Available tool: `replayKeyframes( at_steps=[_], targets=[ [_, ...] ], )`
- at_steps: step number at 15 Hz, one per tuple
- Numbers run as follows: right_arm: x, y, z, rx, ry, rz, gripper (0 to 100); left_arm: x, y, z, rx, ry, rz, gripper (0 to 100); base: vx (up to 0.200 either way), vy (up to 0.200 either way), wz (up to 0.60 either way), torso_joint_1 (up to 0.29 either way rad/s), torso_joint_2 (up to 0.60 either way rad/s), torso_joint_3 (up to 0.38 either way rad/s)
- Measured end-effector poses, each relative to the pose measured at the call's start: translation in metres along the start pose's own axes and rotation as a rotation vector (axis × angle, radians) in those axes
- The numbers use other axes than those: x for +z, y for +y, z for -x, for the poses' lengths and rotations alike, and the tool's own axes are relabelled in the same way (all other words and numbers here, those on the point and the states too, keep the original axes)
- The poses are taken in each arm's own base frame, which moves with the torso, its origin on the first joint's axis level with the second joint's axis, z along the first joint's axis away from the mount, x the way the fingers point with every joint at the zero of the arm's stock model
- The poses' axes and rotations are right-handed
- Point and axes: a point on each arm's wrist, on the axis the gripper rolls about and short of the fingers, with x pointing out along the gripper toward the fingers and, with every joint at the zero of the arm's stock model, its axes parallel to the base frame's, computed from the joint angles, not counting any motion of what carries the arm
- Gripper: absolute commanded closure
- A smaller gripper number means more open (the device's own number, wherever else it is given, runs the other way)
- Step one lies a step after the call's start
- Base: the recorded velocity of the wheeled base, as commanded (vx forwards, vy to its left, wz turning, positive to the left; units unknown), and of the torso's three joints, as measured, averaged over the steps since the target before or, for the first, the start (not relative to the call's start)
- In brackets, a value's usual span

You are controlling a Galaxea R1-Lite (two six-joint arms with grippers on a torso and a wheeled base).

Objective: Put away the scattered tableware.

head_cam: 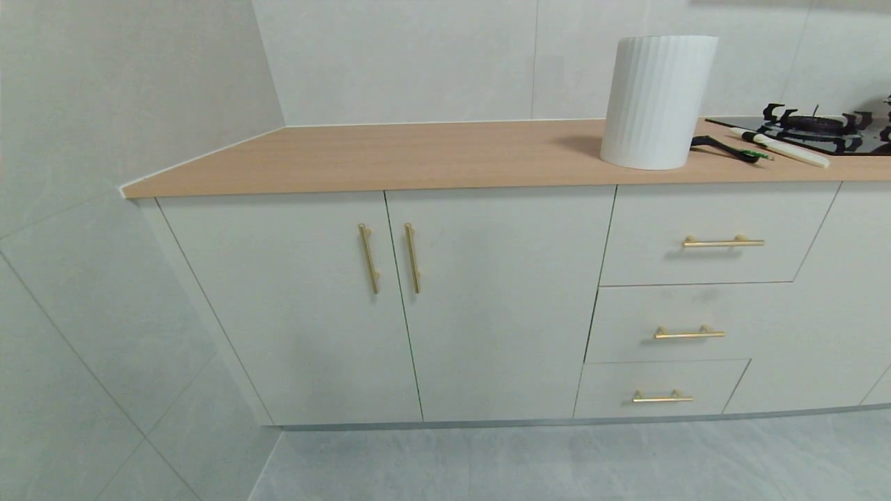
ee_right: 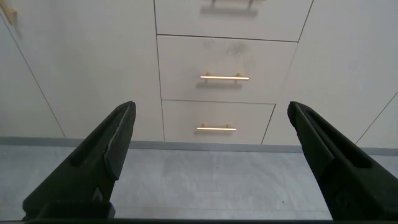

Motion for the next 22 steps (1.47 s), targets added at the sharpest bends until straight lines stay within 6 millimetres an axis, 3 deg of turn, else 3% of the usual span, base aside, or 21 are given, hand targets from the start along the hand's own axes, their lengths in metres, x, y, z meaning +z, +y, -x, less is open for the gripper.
replayKeyframes(
  at_steps=[16, 20, 22],
  targets=[
    [0.0000, -0.0001, 0.0000, -0.003, -0.001, -0.001, 0, 0.0000, 0.0000, 0.0000, 0.000, 0.000, 0.000, 0, 0.000, -0.188, 0.00, 0.003, 0.00, 0.002],
    [-0.0001, -0.0001, 0.0000, -0.003, 0.000, -0.001, 0, 0.0000, 0.0000, 0.0000, 0.000, 0.000, 0.000, 0, 0.000, 0.000, 0.00, 0.000, 0.00, 0.000],
    [0.0000, 0.0000, 0.0000, -0.003, -0.001, -0.001, 0, 0.0000, 0.0000, 0.0000, 0.000, 0.000, 0.001, 0, 0.200, 0.000, 0.00, 0.002, 0.00, 0.000]
  ],
)
